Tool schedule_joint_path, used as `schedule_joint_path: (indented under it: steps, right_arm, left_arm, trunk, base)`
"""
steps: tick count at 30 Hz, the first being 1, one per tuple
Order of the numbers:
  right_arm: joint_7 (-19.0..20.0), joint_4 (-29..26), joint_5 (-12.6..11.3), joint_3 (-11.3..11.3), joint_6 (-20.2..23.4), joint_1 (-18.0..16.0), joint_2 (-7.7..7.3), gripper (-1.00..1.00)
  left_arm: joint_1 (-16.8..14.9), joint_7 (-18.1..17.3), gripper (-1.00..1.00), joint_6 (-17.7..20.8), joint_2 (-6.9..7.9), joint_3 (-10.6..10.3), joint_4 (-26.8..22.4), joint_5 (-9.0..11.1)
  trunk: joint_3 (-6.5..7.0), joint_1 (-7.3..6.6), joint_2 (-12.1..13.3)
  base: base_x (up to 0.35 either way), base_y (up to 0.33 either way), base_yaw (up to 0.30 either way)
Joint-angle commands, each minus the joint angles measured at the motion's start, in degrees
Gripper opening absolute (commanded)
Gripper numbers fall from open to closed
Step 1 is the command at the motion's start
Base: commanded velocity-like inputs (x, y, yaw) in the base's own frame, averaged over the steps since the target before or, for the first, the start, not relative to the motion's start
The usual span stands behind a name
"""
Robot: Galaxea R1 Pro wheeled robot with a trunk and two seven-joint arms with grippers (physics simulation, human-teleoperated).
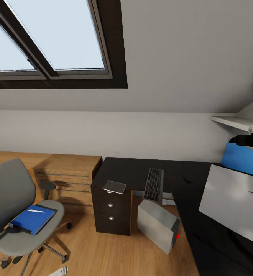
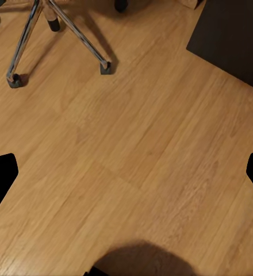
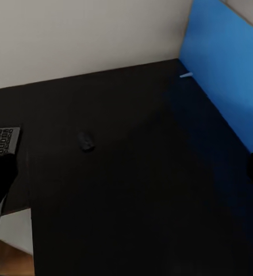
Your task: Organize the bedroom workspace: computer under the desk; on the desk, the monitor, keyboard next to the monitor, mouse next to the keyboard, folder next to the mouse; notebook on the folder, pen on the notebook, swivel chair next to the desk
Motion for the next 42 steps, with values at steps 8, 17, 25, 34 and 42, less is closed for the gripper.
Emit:
schedule_joint_path:
  steps: [8, 17, 25, 34, 42]
  right_arm:
    - [-0.04, 1.38, 1.24, 0.41, 0.18, -0.03, -0.06, 1.0]
    - [-0.04, 2.28, 2.52, 0.44, 0.1, -0.03, -0.03, 1.0]
    - [-0.03, 2.32, 4.24, 0.41, 0.09, -0.03, -0.1, 1.0]
    - [0.32, 7.15, 9.31, 0.43, 0.02, -0.03, -0.12, 1.0]
    - [0.41, 13.65, 9.38, 0.71, -0.52, -0.02, 0.1, 1.0]
  left_arm:
    - [-0.02, 0.5, 1.0, 0.16, 0.08, -0.35, -0.09, 0.25]
    - [-0.02, 0.5, 1.0, 0.17, 0.08, -0.35, -0.08, 0.26]
    - [0.01, 0.5, 1.0, 0.18, 0.07, -0.35, -0.08, 0.27]
    - [0.0, 0.52, 1.0, 0.16, 0.0, -0.27, -0.16, 0.09]
    - [0.0, 0.5, 1.0, 0.16, -0.01, -0.26, -0.17, 0.09]
  trunk:
    - [-0.03, 0.02, -0.04]
    - [-0.03, 0.02, -0.04]
    - [-0.03, 0.02, -0.04]
    - [-0.03, 0.02, -0.04]
    - [-0.03, 0.02, -0.04]
  base:
    - [0.016, 0.011, 0.0]
    - [0.136, 0.149, 0.0]
    - [0.007, 0.008, 0.0]
    - [0.0, 0.0, 0.0]
    - [0.0, 0.0, 0.0]
